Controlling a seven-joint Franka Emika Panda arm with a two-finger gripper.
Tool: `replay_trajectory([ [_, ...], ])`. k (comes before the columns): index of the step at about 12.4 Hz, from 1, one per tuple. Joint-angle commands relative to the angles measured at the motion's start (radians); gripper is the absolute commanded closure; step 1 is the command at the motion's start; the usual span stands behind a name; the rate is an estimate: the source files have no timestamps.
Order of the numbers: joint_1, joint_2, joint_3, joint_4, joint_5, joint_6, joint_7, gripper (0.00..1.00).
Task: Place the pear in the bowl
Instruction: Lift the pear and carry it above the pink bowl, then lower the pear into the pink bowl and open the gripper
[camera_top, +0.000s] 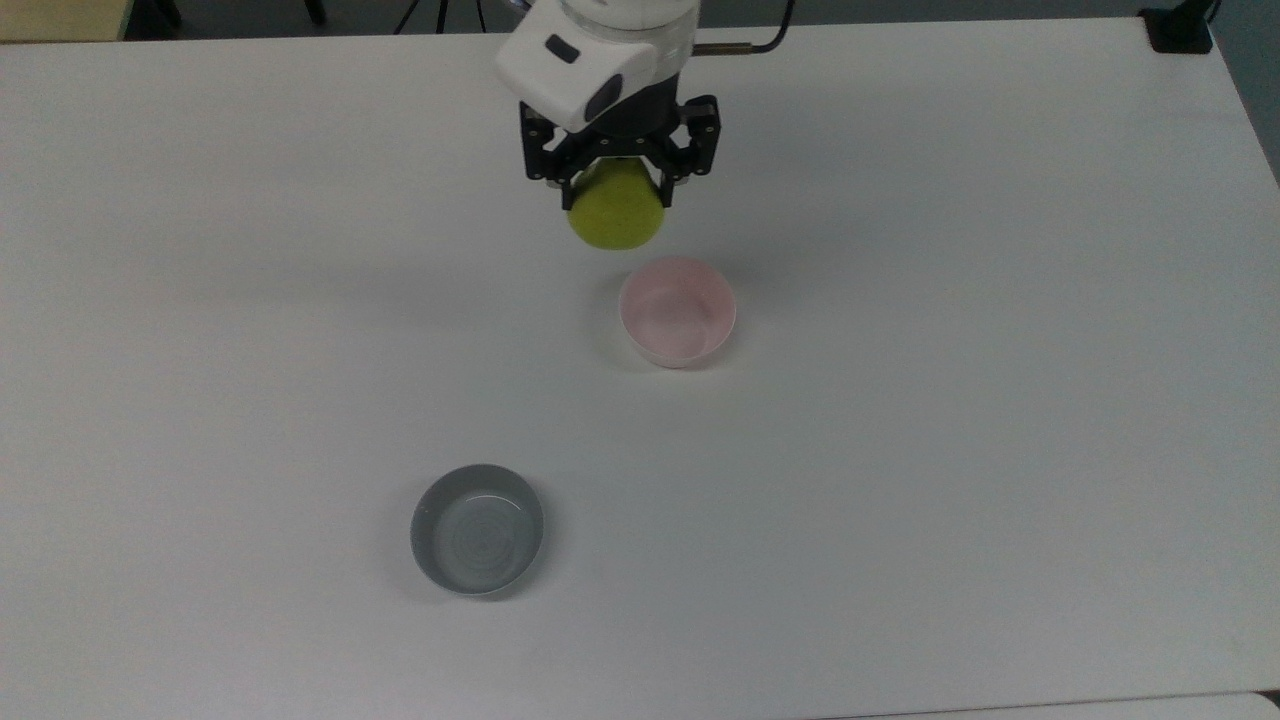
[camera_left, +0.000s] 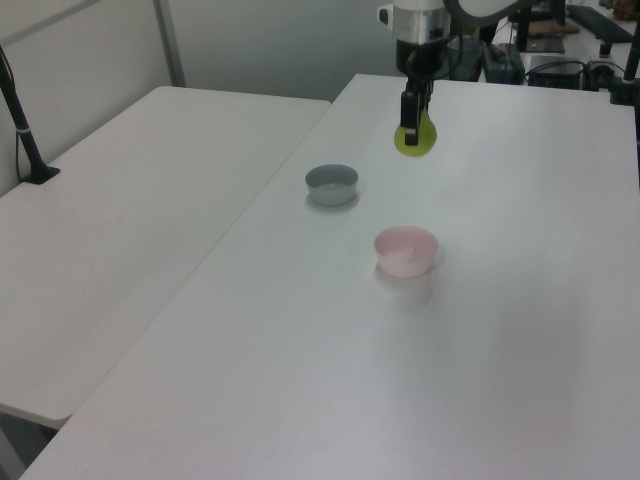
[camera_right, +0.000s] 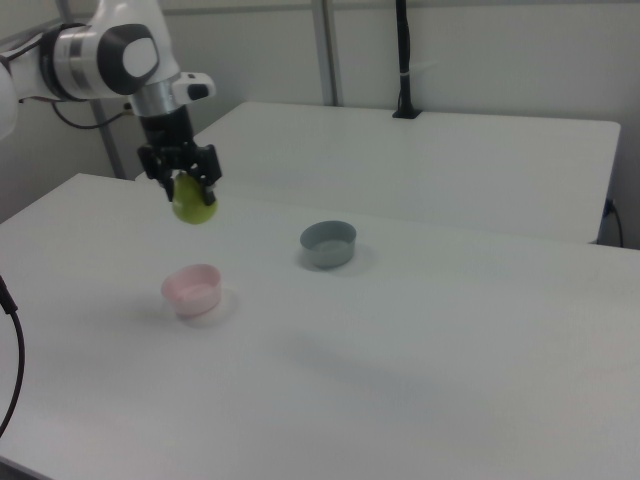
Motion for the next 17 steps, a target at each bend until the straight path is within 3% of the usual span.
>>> replay_trajectory([
  [1, -0.002, -0.018, 0.062, -0.045, 0.005, -0.014, 0.059, 0.39],
  [3, -0.002, -0.009, 0.072, -0.070, 0.005, -0.003, 0.057, 0.39],
  [7, 0.015, 0.027, 0.071, -0.235, 0.002, 0.191, 0.056, 0.39],
  [17, 0.016, 0.139, 0.071, -0.235, -0.019, 0.330, 0.057, 0.35],
])
